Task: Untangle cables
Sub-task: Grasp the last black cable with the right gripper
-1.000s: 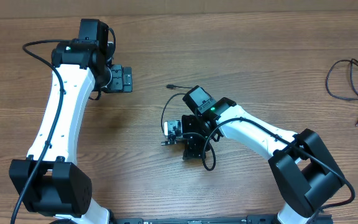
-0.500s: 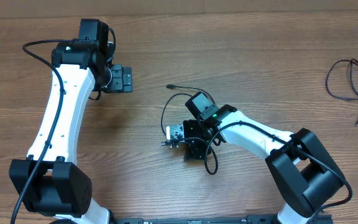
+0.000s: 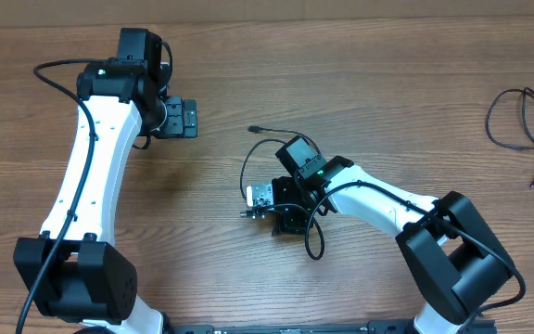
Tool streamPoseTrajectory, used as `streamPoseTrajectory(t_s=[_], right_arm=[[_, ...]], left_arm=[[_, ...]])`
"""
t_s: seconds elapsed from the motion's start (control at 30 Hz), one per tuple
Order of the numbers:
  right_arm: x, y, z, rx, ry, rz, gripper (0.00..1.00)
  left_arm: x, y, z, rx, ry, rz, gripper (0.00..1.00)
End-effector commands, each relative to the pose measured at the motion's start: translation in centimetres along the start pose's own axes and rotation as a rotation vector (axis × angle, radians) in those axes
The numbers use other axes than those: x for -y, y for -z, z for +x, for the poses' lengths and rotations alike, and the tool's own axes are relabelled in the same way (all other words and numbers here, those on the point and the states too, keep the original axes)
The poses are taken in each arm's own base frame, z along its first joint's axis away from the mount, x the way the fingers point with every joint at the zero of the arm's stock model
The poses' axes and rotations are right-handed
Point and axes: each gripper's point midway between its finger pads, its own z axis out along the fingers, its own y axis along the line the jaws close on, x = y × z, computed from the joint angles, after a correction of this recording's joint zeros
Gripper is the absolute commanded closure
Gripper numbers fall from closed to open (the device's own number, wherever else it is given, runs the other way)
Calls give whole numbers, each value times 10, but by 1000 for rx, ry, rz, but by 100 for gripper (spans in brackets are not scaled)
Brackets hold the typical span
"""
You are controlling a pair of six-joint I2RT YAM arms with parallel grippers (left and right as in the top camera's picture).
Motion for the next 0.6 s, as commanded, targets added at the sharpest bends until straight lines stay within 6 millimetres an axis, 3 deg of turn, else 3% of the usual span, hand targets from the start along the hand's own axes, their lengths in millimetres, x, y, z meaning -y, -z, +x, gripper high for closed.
streamPoseTrajectory(t_s=[0.0,0.23,0.4,0.57], right_arm=[[-4,-1,1,0,4,-9,29],[-5,-10,9,-21,-8,-26,28],[-3,-12,15,-51,-12,-15,36],[-3,-12,13,-42,-10,-16,37]], left_arm=[[3,2,-1,8,-23,9,0],[3,2,-1,8,-23,9,0],[3,2,-1,8,-23,9,0],[3,2,-1,8,-22,9,1]])
